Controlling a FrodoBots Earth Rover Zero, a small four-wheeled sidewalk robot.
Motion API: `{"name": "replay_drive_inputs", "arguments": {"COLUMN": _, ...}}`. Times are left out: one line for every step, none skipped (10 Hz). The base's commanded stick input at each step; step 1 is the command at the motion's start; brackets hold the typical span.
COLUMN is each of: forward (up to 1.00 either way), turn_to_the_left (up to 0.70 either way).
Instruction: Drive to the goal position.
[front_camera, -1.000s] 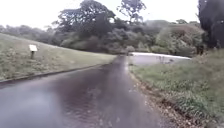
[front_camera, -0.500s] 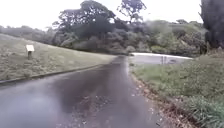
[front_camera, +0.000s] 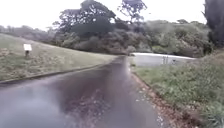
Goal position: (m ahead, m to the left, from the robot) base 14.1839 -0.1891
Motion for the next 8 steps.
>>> {"name": "replay_drive_inputs", "arguments": {"forward": 0.45, "turn_to_the_left": 0.02}}
{"name": "replay_drive_inputs", "arguments": {"forward": 0.45, "turn_to_the_left": 0.02}}
{"name": "replay_drive_inputs", "arguments": {"forward": 0.45, "turn_to_the_left": 0.02}}
{"name": "replay_drive_inputs", "arguments": {"forward": 0.45, "turn_to_the_left": -0.09}}
{"name": "replay_drive_inputs", "arguments": {"forward": 0.45, "turn_to_the_left": -0.24}}
{"name": "replay_drive_inputs", "arguments": {"forward": 0.45, "turn_to_the_left": -0.27}}
{"name": "replay_drive_inputs", "arguments": {"forward": 0.45, "turn_to_the_left": -0.27}}
{"name": "replay_drive_inputs", "arguments": {"forward": 0.45, "turn_to_the_left": -0.27}}
